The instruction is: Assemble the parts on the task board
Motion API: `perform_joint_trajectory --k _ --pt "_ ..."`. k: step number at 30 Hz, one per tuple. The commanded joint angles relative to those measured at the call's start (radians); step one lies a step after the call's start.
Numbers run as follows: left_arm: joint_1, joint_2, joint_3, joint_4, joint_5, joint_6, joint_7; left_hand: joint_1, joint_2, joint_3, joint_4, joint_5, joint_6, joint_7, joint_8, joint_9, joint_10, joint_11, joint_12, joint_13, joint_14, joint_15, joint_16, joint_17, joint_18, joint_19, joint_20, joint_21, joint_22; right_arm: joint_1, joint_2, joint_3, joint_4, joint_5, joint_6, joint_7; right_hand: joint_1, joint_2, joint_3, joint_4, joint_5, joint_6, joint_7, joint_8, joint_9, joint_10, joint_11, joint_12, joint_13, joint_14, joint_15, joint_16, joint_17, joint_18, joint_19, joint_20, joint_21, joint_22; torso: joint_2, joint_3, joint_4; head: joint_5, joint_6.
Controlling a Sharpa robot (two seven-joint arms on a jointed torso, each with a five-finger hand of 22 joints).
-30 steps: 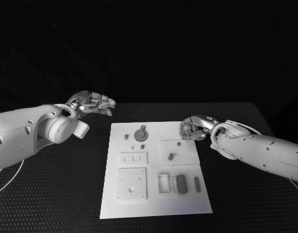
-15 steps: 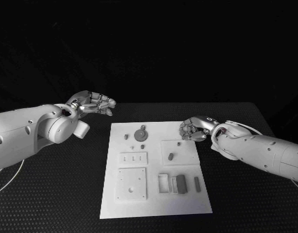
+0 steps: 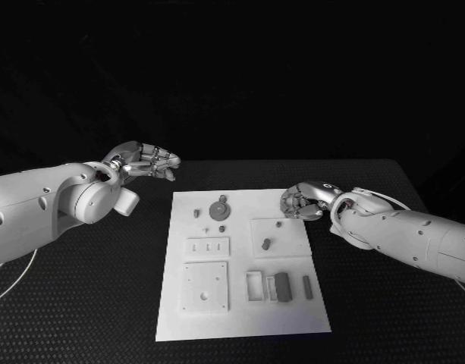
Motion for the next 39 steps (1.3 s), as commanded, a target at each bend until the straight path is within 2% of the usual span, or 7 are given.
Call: perform_joint_trajectory --k 1,18,25,32,39 --pt "0.001 -0.001 0.001 0.003 -0.003 0.009 0.005 -0.01 -0.002 -0.002 0.001 0.001 -0.005 0.01 -0.006 0.0 0.002 0.006 -0.004 0.001 0.007 0.0 -0.005 0.001 0.002 0.006 0.0 -0.004 0.002 -0.001 -0.001 -0.001 -0.001 -0.013 0.018 0.007 0.01 0.002 0.002 -0.006 0.003 0.007 -0.002 0.003 0.002 -0.031 -0.008 0.004 0.002 0.0 -0.008 0.004 0.002 0.068 -0.007 -0.003 0.004 0.023 0.0 -0.0001 0.0006 -0.001 0.0" --pt "0.001 -0.004 0.001 0.005 -0.003 0.007 0.004 -0.01 -0.001 -0.002 0.001 0.001 -0.005 0.011 -0.006 0.001 0.002 0.006 -0.005 0.001 0.007 0.0 -0.006 0.002 0.002 0.007 0.0 -0.005 0.002 -0.001 -0.007 -0.001 0.018 -0.011 0.017 0.014 0.011 0.004 0.002 -0.005 0.003 0.009 -0.002 0.005 0.003 -0.031 -0.008 0.008 0.003 0.0 -0.008 0.005 0.002 0.068 -0.007 -0.002 0.006 0.023 0.0 0.0 -0.0004 -0.002 -0.002" --pt "0.001 -0.003 0.001 0.004 -0.003 0.008 0.004 -0.01 -0.001 -0.002 0.001 0.001 -0.005 0.011 -0.006 0.001 0.002 0.006 -0.005 0.002 0.007 0.0 -0.007 0.002 0.002 0.007 0.0 -0.005 0.002 -0.001 -0.001 -0.001 0.005 -0.003 -0.007 0.012 0.011 0.004 0.002 -0.005 0.003 0.009 -0.002 0.005 0.003 -0.031 -0.008 0.008 0.003 0.0 -0.008 0.005 0.002 0.068 -0.007 -0.002 0.006 0.023 0.0 -0.0006 0.0019 -0.004 0.0" --pt "0.001 -0.003 0.001 0.003 -0.003 0.009 0.004 -0.009 -0.001 -0.001 0.001 0.001 -0.005 0.011 -0.006 0.001 0.002 0.006 -0.005 0.002 0.007 0.0 -0.007 0.002 0.002 0.007 0.0 -0.005 0.002 -0.001 0.003 -0.001 -0.003 -0.002 0.001 0.014 0.013 0.004 0.001 -0.005 0.003 -0.012 0.003 -0.008 -0.001 -0.037 -0.003 0.012 0.003 -0.004 -0.004 0.006 0.001 0.068 -0.011 -0.001 0.007 0.022 0.0 -0.0007 0.0016 -0.004 -0.001" --pt "0.001 -0.002 0.001 0.003 -0.003 0.009 0.004 -0.009 -0.001 -0.001 0.001 0.001 -0.005 0.011 -0.006 0.001 0.002 0.006 -0.005 0.002 0.008 0.0 -0.007 0.003 0.002 0.007 0.0 -0.006 0.002 -0.001 0.004 -0.001 -0.01 0.0 0.009 0.018 0.025 0.008 0.005 -0.007 0.003 -0.028 -0.001 -0.017 -0.004 -0.046 -0.006 0.013 0.0 -0.011 -0.006 0.006 -0.001 0.068 -0.018 0.001 0.007 0.021 0.0 -0.0005 0.0011 -0.003 -0.002"
